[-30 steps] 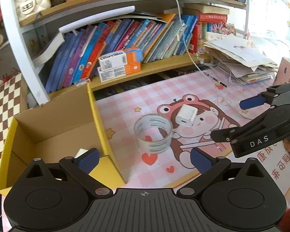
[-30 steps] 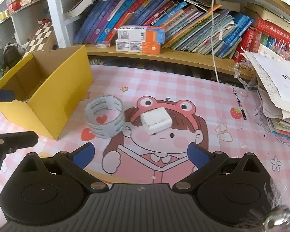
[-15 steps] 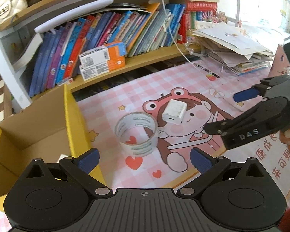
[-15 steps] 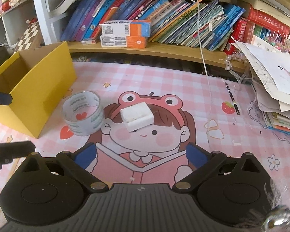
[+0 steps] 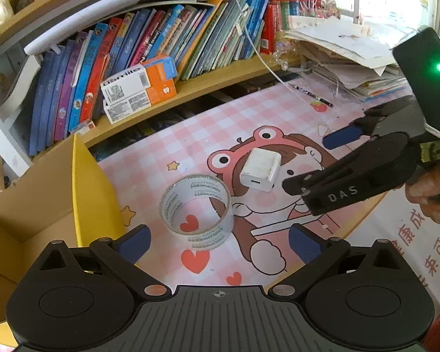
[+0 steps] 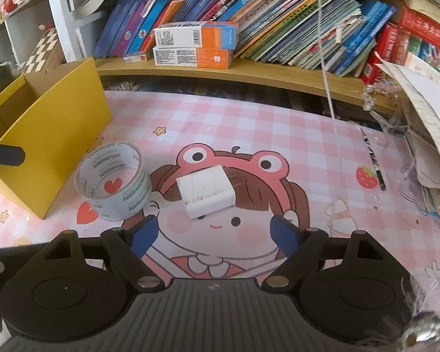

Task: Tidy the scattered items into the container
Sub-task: 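Lower the right tool onto the white plug charger and close on it, then close the left tool on the clear tape roll rim while the right tool holds the charger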

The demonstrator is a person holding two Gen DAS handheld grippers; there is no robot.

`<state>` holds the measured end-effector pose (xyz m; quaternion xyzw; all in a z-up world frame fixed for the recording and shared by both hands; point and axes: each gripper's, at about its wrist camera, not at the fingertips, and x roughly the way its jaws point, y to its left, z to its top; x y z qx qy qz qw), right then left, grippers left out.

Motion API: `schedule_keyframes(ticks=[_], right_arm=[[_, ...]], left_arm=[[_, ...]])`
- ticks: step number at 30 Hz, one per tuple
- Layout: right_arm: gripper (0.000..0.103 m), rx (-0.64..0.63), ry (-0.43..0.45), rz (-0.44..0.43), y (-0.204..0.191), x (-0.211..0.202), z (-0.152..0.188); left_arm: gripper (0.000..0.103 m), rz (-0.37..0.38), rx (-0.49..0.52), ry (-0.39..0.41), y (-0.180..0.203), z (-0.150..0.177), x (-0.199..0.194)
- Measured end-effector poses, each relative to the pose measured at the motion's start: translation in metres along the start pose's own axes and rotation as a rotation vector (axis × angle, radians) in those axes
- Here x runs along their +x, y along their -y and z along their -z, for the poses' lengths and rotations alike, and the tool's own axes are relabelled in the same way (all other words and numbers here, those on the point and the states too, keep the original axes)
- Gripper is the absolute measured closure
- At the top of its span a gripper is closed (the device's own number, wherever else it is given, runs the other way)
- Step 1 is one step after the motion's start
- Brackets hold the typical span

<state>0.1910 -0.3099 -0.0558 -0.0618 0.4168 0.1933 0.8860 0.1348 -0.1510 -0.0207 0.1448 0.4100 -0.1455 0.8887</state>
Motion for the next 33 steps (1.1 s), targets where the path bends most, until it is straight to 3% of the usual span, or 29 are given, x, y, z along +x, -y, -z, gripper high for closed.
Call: schedule_keyframes(ticks=[6,20,33], right_arm=[[0.029,-0.024,-0.014,-0.008,0.001,0.021,-0.008],[0.030,-0.075,-0.030,-0.036,0.005,0.050,-0.019],[0.040,-0.076,-0.037,-0.057,0.005,0.063,-0.020]], left_arm=[[0.002,-0.002,-0.004,-0.018,0.002,-0.004,0.011],[0.002,0.017,0.029,-0.043,0.010,-0.009,0.031],[0.002,0.021,0.048,-0.037,0.011,-0.012,0.043]])
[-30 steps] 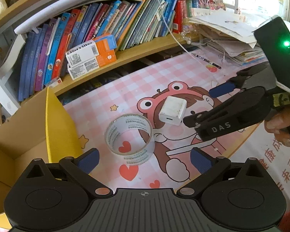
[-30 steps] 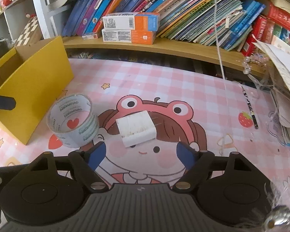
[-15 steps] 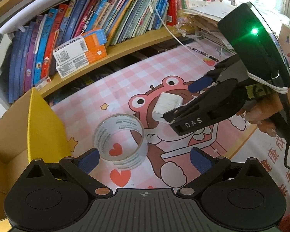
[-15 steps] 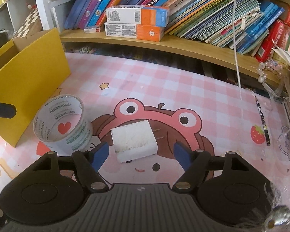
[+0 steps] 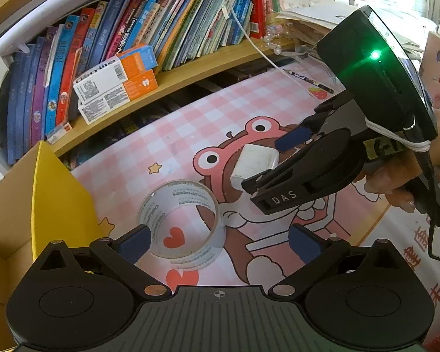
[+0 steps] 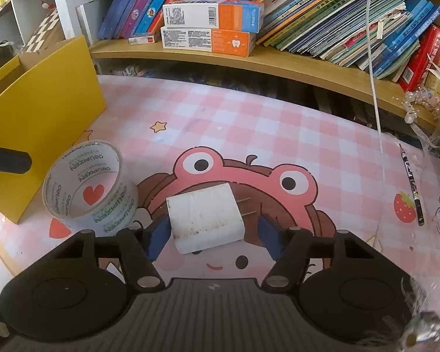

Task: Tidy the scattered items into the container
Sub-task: 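Close the left tool on the clear tape roll rim while the right tool holds the charger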

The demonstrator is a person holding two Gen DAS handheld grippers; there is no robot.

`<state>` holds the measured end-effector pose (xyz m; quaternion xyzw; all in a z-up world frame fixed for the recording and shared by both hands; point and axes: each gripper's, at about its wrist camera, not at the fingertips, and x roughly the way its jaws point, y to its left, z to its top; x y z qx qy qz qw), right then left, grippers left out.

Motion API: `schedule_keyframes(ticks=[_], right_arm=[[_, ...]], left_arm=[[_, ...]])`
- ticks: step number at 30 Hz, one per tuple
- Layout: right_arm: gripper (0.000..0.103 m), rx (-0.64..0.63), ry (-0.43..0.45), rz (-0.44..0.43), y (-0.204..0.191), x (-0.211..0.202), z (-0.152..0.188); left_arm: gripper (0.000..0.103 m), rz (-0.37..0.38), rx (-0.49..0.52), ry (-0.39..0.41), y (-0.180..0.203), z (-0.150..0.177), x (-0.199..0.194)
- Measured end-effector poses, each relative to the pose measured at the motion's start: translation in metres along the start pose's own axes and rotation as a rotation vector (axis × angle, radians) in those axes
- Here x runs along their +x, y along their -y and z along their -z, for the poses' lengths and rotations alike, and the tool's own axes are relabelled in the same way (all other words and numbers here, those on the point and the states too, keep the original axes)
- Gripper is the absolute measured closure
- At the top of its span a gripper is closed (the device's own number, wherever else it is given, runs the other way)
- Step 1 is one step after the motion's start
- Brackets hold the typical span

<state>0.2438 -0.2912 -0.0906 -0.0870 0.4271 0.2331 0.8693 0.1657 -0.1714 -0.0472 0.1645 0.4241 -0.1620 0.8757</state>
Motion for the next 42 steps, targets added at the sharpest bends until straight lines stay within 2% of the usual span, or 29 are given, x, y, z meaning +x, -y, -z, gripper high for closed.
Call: schedule_keyframes(ticks=[6,22,28,33,42], right_arm=[[0.051,0.002,-0.012,-0.019,0.000,0.006,0.002],[0.053,0.052,-0.005,-0.004,0.008,-0.011,0.013],[0.053,0.072,-0.006,0.003,0.009,-0.019,0.018],[0.053,0.079,-0.008,0.002,0.009,-0.024,0.021],[0.053,0.089,-0.010,0.009,0.007,-0.032,0.027]], left_arm=[[0.002,0.005,-0.002,-0.007,-0.001,0.000,0.006],[0.004,0.008,-0.017,0.012,-0.011,-0.003,0.019],[0.030,0.019,-0.011,-0.017,-0.011,-0.004,0.029],[0.056,0.020,0.009,-0.034,-0.009,-0.002,0.038],[0.085,0.019,0.017,-0.058,-0.012,0.005,0.048]])
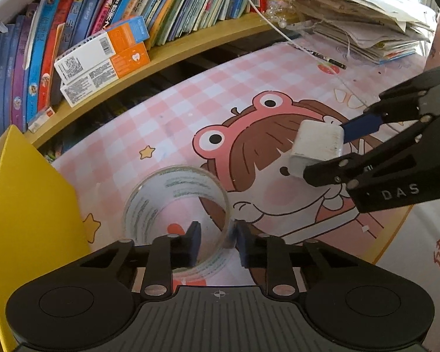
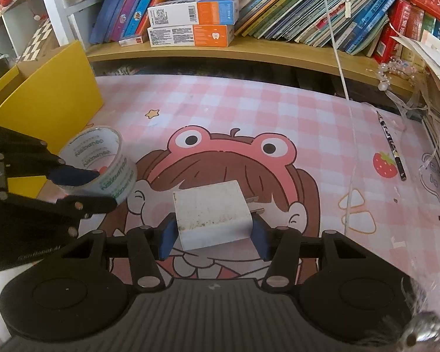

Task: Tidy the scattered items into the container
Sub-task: 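Close the left tool on the clear tape roll rim while the right tool holds the charger, then lift the tape roll with the left tool while the right tool lifts the charger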

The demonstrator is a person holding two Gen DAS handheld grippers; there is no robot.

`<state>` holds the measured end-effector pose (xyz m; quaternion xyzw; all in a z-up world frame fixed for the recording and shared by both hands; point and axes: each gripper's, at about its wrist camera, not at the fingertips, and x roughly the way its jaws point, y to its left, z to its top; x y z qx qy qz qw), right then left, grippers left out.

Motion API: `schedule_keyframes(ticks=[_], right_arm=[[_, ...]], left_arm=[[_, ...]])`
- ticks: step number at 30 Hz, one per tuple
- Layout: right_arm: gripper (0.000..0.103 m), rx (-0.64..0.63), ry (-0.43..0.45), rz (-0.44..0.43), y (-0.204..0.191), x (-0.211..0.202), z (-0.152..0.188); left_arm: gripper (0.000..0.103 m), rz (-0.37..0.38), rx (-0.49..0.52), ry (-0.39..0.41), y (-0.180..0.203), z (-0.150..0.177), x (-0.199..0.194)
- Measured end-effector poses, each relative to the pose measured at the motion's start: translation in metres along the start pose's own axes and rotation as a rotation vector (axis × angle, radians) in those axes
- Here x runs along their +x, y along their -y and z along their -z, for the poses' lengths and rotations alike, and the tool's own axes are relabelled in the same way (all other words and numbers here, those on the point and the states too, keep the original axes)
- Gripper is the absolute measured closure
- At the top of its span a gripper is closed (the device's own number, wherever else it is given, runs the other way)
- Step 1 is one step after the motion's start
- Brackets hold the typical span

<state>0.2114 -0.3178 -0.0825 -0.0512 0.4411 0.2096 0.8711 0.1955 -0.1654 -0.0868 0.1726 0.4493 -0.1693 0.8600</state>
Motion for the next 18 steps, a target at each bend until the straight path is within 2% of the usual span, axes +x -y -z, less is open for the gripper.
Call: schedule_keyframes(ticks=[2,5,18], right_arm=[[0.053,0.001,-0.001,0.000,-0.001,-0.002,0.001],[0.053,0.000,0.001,-0.003,-0.003,-0.005,0.003],[0.053,0.003,0.023,-0.004,-0.015,-0.027,0.012]], left_arm=[[0.093,0.000,-0.003,0.001,0.000,0.001,-0.001],[0.097,0.015,-0.013,0.003,-0.001,0.002,-0.003],[0.098,0.048,0.004,0.120,0.009,0.002,-0.058]])
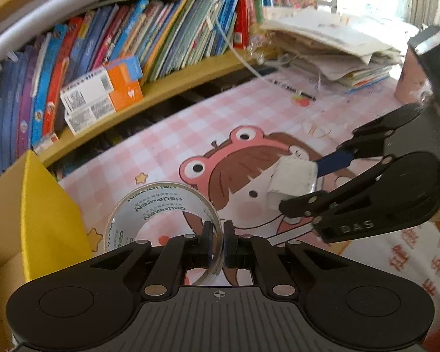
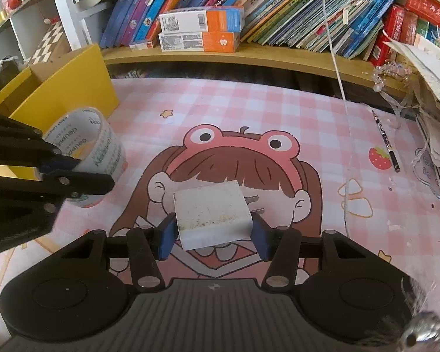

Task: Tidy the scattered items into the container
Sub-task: 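Lift the tape roll with the left tool while the right tool lifts the charger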

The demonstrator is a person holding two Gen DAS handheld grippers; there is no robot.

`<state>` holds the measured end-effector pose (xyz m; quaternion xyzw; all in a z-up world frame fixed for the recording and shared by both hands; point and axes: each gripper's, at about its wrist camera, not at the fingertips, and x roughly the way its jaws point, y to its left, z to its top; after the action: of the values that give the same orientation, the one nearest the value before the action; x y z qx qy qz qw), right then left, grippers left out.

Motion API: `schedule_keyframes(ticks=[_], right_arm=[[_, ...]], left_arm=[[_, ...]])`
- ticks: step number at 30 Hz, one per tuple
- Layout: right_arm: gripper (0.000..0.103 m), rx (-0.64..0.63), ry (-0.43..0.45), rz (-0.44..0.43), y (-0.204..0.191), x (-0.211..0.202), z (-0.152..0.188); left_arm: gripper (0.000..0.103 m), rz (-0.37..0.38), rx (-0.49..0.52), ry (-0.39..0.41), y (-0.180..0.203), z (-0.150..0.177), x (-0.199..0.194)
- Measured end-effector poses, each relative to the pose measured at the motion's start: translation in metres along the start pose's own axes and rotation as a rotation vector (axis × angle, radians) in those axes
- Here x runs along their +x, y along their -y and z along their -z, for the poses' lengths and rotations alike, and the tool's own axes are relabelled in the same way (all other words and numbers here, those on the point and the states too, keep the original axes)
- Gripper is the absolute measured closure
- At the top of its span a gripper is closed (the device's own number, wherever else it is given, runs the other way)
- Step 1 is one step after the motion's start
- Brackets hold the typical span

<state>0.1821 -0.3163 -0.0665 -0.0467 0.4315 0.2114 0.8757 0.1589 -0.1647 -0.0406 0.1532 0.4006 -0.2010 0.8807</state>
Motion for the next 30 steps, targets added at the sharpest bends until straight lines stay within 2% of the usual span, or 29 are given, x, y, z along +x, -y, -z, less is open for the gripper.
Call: schedule_keyframes(ticks=[18,30], right_arm=[[0.053,-0.048,0.057,0.013,-0.039,-0.052,0.015],[0.053,-0.057,0.078,0.049,-0.072,-0.072,0.018]], left_arm=[[0.097,-0.013,-0.054,0.166,0.000,0.019,-0.094],[0.097,0.014,-0.057,0.210,-0.015,0.041,-0.124]])
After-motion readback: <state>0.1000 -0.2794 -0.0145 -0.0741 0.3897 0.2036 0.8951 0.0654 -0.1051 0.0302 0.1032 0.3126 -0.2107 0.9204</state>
